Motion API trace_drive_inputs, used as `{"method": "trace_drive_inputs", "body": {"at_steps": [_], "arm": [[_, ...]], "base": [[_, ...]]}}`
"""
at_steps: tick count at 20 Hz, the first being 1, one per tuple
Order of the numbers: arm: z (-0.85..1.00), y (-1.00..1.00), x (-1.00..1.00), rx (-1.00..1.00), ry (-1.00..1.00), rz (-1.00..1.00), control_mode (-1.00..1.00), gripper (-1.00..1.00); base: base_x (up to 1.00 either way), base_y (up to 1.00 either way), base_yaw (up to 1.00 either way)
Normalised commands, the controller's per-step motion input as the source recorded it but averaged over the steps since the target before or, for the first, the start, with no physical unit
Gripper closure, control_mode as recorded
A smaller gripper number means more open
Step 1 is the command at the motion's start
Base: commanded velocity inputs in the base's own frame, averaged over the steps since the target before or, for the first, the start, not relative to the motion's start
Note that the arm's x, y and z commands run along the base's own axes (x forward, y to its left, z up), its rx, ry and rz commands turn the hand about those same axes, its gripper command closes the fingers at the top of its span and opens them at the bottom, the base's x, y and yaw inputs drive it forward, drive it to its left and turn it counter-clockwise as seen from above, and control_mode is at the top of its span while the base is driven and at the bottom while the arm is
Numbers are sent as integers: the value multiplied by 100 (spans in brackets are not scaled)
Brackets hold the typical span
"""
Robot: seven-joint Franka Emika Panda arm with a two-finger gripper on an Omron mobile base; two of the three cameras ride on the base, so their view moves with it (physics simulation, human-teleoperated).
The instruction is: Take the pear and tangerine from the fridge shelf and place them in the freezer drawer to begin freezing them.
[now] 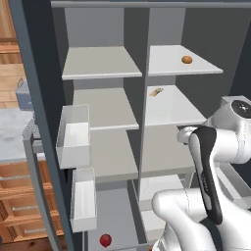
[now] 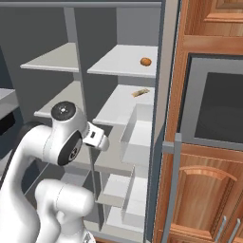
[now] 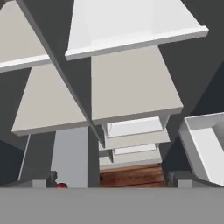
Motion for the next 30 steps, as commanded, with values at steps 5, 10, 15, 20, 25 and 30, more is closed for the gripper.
{"method": "trace_drive_inputs", "body": {"at_steps": [5,10,15,20,25,30], "arm": [[98,-28,16,-1,-14,-18,-100,-100],[81,-13,23,-4,-19,-16,-100,-100],[87,-26,10,-7,-24,-4,-100,-100],[74,-17,17,-7,-16,-4,-100,-100],[30,-12,44,-7,-6,-2,-100,-100],[1,-13,58,0,0,0,-100,-100]], "base": [[0,0,0],[0,0,0],[0,0,0],[0,0,0],[0,0,0],[0,0,0]]}}
